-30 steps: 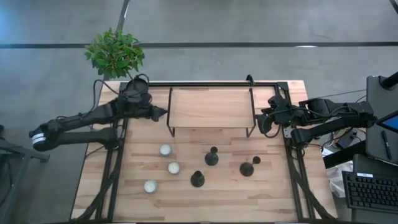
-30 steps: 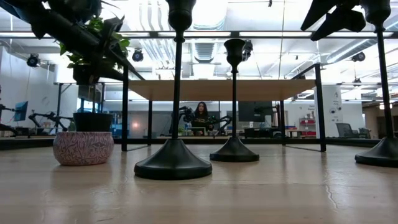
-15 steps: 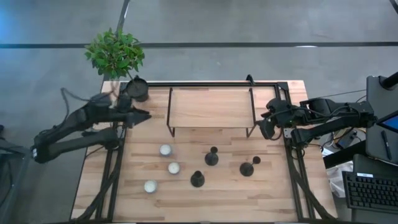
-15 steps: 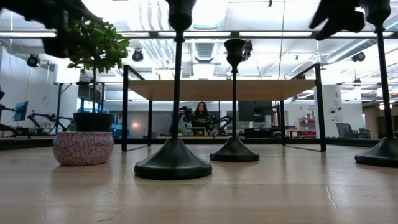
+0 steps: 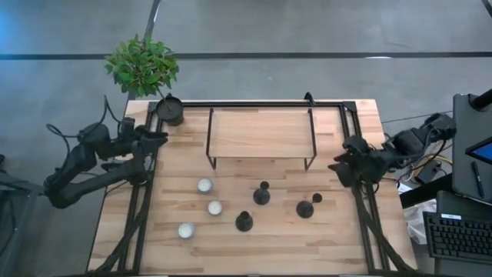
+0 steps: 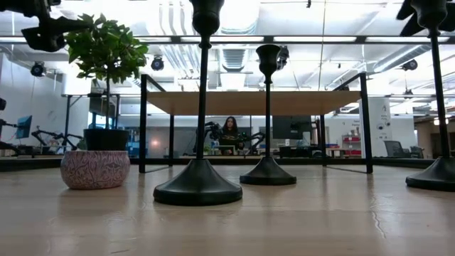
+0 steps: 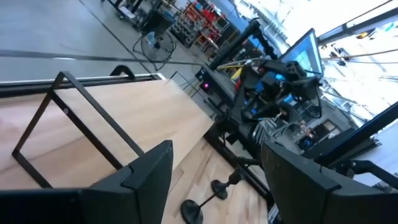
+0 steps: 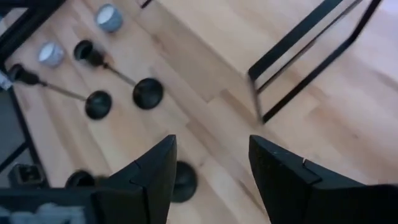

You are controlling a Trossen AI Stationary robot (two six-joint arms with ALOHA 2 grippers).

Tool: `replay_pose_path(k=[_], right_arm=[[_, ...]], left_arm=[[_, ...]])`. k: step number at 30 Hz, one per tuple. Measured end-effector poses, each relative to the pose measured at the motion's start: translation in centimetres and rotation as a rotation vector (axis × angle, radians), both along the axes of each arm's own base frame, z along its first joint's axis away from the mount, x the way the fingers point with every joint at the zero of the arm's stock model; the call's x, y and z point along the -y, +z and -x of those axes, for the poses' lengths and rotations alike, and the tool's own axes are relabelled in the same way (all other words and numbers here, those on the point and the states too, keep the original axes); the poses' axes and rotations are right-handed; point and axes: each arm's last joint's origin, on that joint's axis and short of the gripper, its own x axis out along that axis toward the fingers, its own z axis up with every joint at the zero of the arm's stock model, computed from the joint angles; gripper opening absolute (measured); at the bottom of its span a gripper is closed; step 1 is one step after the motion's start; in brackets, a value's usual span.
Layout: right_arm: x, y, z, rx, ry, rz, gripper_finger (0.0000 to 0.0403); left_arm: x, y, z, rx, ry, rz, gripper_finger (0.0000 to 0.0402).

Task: Pick & Place candle stick holders
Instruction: Put the middle right black candle holder on the shelf

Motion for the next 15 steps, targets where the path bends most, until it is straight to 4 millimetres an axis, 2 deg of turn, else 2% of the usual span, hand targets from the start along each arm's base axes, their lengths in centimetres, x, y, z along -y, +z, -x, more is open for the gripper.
replay_pose_path(k=[6,15], right_arm=[[-2.9,-1.5,0.3,-0.039,0.042,-0.068,0.0174],[-6.6,-3.0,0.9,-0.047,0.035,-0.063,0.0153]], left_arm=[[0.0,0.0,0.0,0.003,0.002,0.006,0.0241],[0.0,0.0,0.0,0.001,0.005,0.005,0.0241]])
